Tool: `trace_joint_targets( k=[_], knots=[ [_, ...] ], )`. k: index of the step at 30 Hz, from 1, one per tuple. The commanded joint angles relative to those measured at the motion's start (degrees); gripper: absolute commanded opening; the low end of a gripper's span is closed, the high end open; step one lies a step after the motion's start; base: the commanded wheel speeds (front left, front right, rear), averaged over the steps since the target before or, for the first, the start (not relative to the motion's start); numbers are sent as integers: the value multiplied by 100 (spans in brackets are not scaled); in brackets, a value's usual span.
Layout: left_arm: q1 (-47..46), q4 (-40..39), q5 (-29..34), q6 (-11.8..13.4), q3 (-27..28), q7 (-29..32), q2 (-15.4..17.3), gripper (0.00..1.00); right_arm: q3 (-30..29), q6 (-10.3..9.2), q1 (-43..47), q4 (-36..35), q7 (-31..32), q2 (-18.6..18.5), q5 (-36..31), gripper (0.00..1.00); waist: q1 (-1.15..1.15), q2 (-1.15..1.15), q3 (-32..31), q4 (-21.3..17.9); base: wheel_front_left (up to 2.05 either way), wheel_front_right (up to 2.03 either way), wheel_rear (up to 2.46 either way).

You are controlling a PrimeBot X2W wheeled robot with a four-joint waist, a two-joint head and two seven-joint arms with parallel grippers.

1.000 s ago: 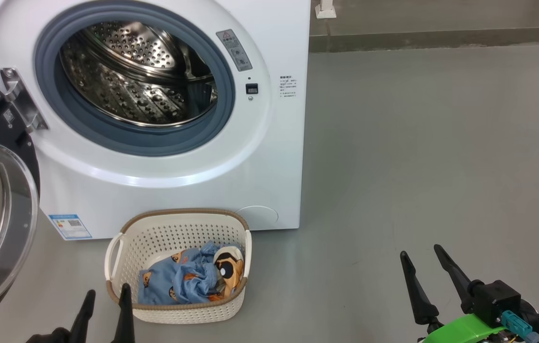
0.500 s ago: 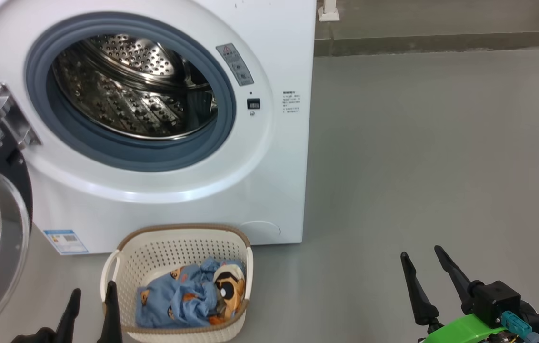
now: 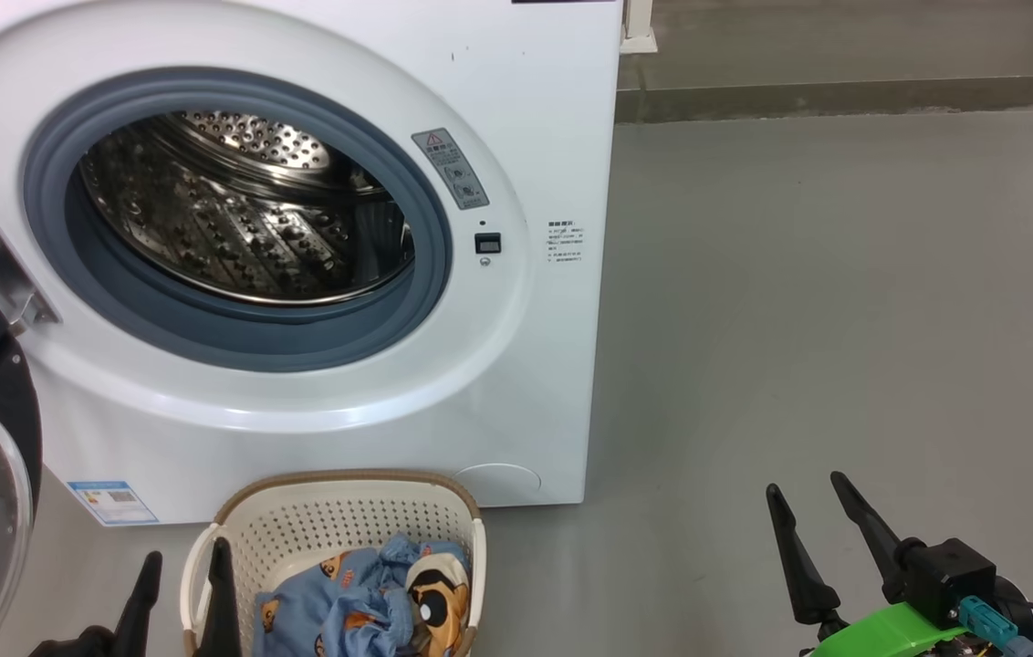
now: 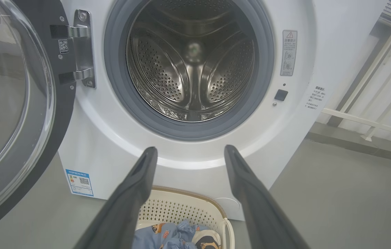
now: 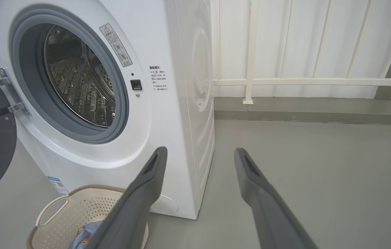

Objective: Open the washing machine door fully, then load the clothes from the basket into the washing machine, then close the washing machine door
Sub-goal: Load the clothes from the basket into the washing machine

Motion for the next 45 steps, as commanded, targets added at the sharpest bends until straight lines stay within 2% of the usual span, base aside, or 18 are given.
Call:
trace_joint_targets(
  k=[1,36,45],
  knots=[
    [-178,-143,54,-14,152,-37,46,100,144,9,-111,-113,-70,-15,-36,100,0,0,2,-2,0,0,0],
    [-149,-47,108,-14,58,-37,41,100,151,9,-112,-101,-70,-15,-33,100,0,0,-13,-8,0,0,0],
    [-182,328,187,-14,-114,-37,118,100,190,9,-141,-26,-70,-15,-152,100,0,0,277,-145,0,0,0]
  ],
)
